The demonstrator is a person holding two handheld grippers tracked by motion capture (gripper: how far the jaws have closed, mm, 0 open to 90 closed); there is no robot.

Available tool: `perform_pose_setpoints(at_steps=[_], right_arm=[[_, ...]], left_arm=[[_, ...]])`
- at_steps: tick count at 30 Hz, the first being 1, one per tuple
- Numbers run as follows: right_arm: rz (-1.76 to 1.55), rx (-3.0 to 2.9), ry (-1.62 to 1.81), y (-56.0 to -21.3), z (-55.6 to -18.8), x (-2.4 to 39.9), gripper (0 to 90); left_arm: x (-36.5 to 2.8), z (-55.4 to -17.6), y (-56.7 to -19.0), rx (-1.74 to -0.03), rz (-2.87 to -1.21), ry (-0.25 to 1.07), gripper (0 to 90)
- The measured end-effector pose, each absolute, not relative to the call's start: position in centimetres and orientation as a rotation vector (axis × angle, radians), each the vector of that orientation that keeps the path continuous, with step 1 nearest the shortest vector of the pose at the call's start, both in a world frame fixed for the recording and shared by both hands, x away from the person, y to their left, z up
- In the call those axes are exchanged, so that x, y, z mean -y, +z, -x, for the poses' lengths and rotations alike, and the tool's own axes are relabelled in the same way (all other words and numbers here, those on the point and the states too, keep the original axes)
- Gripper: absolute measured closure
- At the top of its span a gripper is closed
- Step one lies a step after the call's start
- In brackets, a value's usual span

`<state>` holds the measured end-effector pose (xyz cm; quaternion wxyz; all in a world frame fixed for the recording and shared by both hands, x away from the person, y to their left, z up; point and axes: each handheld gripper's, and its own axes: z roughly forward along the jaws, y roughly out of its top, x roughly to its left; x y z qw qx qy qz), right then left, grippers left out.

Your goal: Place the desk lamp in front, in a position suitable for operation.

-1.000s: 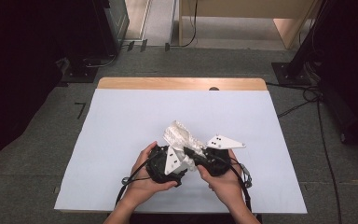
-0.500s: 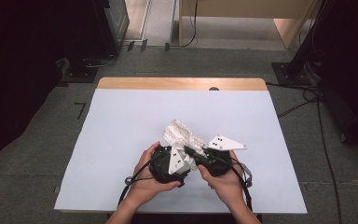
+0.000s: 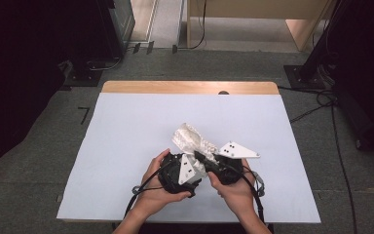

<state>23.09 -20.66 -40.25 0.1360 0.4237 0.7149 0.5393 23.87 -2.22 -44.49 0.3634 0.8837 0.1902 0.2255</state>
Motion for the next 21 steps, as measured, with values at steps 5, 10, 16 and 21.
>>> perform_pose_setpoints(at_steps=[5, 10, 16, 21], right_arm=[[-1.233, -2.104, 1.570, -40.0, -22.6, 20.8, 82.7], [-1.156, -2.113, 1.642, -38.9, -21.9, 19.9, 82.6], [-1.306, -2.059, 1.580, -40.2, -23.1, 21.5, 82.7], [-1.223, -2.109, 1.628, -39.2, -22.1, 20.5, 82.8]], left_arm=[[1.1, -24.5, -44.0, -0.541, -2.243, 0.570, 8.6], [2.1, -23.8, -44.1, -0.493, -2.229, 0.566, 8.6], [1.9, -24.0, -44.1, -0.512, -2.227, 0.575, 8.5], [1.8, -24.0, -44.1, -0.517, -2.220, 0.587, 8.6]])
